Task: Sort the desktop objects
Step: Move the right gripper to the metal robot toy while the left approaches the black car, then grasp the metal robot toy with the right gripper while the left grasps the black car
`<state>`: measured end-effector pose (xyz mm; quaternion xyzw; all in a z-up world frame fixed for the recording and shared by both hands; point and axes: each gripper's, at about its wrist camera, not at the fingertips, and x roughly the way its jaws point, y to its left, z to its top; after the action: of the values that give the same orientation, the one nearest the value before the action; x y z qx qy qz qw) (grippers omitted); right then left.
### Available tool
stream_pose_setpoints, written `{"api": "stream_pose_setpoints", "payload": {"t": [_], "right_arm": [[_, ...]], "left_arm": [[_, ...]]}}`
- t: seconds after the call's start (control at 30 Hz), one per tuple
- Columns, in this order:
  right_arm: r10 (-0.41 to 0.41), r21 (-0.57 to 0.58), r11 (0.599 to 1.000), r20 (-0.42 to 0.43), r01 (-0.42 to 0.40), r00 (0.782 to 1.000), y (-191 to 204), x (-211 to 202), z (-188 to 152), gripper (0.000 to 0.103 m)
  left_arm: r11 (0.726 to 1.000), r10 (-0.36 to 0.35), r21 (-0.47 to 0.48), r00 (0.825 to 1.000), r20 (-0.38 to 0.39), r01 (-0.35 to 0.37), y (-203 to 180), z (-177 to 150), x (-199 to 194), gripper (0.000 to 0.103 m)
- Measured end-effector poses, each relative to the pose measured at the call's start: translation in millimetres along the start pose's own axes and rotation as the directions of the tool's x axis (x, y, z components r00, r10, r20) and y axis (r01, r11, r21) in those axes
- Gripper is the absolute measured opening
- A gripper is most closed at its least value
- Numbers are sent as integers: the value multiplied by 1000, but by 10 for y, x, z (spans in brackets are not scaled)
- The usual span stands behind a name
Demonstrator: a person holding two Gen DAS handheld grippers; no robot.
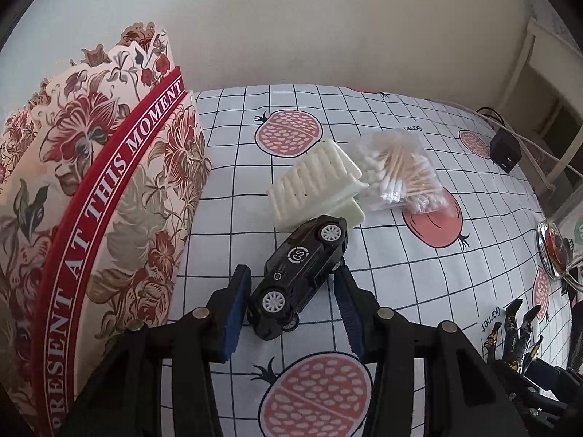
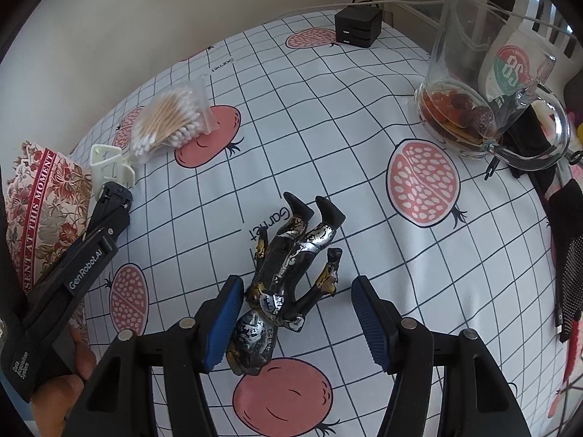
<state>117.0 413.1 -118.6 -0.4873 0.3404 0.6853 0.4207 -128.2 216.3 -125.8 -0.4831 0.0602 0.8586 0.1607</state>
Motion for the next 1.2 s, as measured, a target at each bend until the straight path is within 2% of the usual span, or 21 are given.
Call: {"api": "stream_pose_setpoints", "payload": {"t": [0.17, 0.27, 0.4, 0.53, 0.67, 1.03, 1.2], "right_arm": [[-5, -7, 1000, 5, 5, 1000, -4, -27, -7, 65], [-8, -12, 1000, 9, 8, 1000, -7, -44, -10, 64], [5, -5, 1000, 8, -5, 1000, -26, -77, -4, 53], [6, -30, 1000, 18, -5, 1000, -21, -101, -10, 51], [-18, -39, 999, 17, 18, 1000, -35, -131, -9, 40], [28, 12, 1000, 19, -28, 999, -175, -230, 20, 37], [55, 40, 998, 6, -55, 998, -236, -275, 44, 32]], "left_arm": [[1000, 27, 0, 1000, 12, -27, -2, -29, -19, 33], [1000, 31, 7, 999, 8, -31, -12, -40, -30, 33], [999, 32, 11, 999, 2, -32, 10, -82, -79, 32], [1000, 30, 9, 1000, -6, -30, 19, -180, -163, 31], [999, 29, 19, 1000, -3, -29, -15, -369, -284, 31], [999, 34, 5, 996, -79, -34, -102, -686, -544, 30], [1000, 25, -8, 994, -106, -26, -111, -811, -589, 30]]}}
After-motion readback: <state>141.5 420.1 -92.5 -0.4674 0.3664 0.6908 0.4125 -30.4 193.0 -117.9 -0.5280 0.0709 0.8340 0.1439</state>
